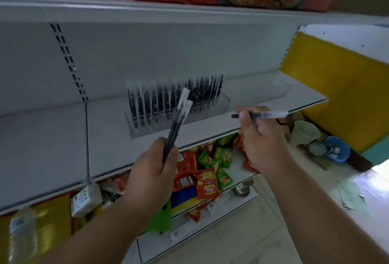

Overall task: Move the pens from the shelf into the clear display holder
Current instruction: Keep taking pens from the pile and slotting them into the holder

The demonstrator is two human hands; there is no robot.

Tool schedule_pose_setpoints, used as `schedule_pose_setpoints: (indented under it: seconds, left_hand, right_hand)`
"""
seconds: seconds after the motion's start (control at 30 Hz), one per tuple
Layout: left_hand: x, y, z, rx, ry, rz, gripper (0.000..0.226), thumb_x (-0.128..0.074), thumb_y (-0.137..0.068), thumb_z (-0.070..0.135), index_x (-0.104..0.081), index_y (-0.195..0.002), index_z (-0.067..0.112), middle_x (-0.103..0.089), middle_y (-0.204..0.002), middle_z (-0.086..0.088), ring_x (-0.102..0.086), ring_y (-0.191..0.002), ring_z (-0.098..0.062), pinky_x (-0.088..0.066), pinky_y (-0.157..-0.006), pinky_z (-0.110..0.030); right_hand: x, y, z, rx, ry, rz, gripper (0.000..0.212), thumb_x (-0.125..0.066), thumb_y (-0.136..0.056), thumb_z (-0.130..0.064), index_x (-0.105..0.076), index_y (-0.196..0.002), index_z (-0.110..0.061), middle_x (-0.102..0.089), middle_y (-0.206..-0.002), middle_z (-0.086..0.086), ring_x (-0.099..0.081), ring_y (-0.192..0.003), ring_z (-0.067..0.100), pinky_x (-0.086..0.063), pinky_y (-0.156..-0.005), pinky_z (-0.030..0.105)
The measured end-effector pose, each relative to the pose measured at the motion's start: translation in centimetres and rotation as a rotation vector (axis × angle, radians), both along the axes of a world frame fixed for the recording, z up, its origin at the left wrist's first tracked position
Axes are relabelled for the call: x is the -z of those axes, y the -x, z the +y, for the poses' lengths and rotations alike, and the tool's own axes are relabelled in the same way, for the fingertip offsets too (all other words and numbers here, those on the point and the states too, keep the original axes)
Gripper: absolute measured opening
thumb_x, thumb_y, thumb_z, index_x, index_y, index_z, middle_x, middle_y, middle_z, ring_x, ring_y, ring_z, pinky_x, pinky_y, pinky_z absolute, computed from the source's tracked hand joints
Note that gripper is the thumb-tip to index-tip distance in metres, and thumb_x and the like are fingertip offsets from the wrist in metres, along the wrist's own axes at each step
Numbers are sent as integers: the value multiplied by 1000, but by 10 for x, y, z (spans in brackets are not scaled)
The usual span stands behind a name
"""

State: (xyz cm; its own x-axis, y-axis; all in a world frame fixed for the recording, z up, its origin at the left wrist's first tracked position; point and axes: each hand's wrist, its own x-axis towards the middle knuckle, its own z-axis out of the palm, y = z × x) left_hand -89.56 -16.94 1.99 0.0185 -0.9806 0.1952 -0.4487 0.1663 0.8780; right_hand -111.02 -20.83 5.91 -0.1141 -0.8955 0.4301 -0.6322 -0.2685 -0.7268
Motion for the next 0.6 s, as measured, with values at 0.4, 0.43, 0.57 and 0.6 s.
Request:
schedule_pose_setpoints:
  seconds: [0.4, 0.43, 0.57, 0.6]
  left_hand:
    - [4, 49, -72, -96, -16, 3, 23, -45, -100, 32, -45, -78, 25, -47, -49, 2, -45, -41, -13, -34, -39, -26]
    - [5, 54, -76, -134, -18, 26, 24, -45, -101, 29, -46, -78, 22, -44, -48, 0, -45, -42, -14, -35, -39, -25]
    - [11, 78, -89, -249, -46, 60, 24, -44, -100, 31, -44, -78, 21, -42, -51, 1, -40, -42, -12, -32, -40, -25]
    - [12, 84, -90, -271, -47, 62, 25, -44, -100, 32, -43, -78, 21, -44, -52, 3, -39, -42, -11, -30, -40, -25]
  right_hand:
    - [-8, 44, -106, 41, 18, 60, 16, -54, -98, -31, -45, -95, -19, -64, -77, -3, -63, -70, 13, -41, -54, 16]
    - [-10, 45, -118, 1, 35, 76, 15, -52, -100, -30, -45, -95, -18, -62, -76, -2, -62, -69, 13, -39, -52, 16]
    - [-15, 49, -163, -104, -31, 229, 17, -50, -101, -32, -44, -92, -19, -50, -71, -10, -48, -62, 2, -27, -46, 13]
    - [-14, 50, -173, -147, -39, 260, 17, -51, -100, -32, -47, -92, -17, -49, -72, -11, -46, -62, 1, -28, -48, 15]
